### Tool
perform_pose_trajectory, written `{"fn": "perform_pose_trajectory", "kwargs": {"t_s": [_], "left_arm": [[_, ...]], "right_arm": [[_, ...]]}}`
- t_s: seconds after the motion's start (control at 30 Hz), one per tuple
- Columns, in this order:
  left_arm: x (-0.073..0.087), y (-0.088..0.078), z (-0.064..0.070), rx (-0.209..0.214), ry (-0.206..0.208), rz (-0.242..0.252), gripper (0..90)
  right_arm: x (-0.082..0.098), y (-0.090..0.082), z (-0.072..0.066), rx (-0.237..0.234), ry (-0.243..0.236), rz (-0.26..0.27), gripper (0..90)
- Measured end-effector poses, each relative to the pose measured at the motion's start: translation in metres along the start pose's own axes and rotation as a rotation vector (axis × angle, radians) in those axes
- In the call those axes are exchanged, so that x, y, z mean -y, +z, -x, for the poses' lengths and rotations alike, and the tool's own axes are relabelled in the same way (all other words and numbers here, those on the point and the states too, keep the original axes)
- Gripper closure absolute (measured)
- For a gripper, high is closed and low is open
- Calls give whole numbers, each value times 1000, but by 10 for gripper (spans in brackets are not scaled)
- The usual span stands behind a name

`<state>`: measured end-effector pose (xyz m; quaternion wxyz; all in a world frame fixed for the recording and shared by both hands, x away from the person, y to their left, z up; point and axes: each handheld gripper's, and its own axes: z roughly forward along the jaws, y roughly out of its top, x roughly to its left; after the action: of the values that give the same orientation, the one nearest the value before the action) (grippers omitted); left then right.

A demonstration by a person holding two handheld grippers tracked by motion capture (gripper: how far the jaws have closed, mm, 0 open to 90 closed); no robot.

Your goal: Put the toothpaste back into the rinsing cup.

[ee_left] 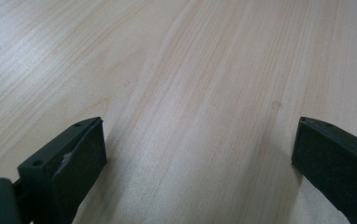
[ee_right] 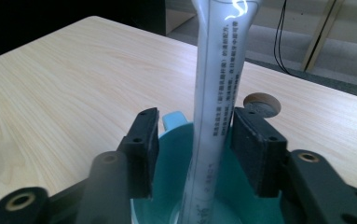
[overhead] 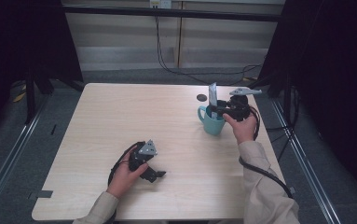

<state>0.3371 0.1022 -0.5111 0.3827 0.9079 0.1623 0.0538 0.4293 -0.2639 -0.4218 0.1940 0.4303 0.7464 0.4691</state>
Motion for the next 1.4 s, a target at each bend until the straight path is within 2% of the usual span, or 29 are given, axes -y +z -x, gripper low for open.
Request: {"fn": "perform_pose_trajectory", "kwargs": {"t_s": [0.5,0.67,1.07,1.23,1.4], "left_arm": [[0,0,0,1,-2,0,27],[0,0,0,-1,-3,1,27],[0,0,1,-3,-8,2,26],[0,0,1,-3,-8,2,26],[0,0,1,-3,-6,2,26]], "right_arm": [[-6,-14,-6,-3,-11,-23,414],[-5,-16,-9,-18,-13,-35,401],[-3,-14,-8,-14,-12,-53,390],[-2,-15,-8,-22,-11,-46,369],[-1,-16,-11,-27,-23,-66,330]]}}
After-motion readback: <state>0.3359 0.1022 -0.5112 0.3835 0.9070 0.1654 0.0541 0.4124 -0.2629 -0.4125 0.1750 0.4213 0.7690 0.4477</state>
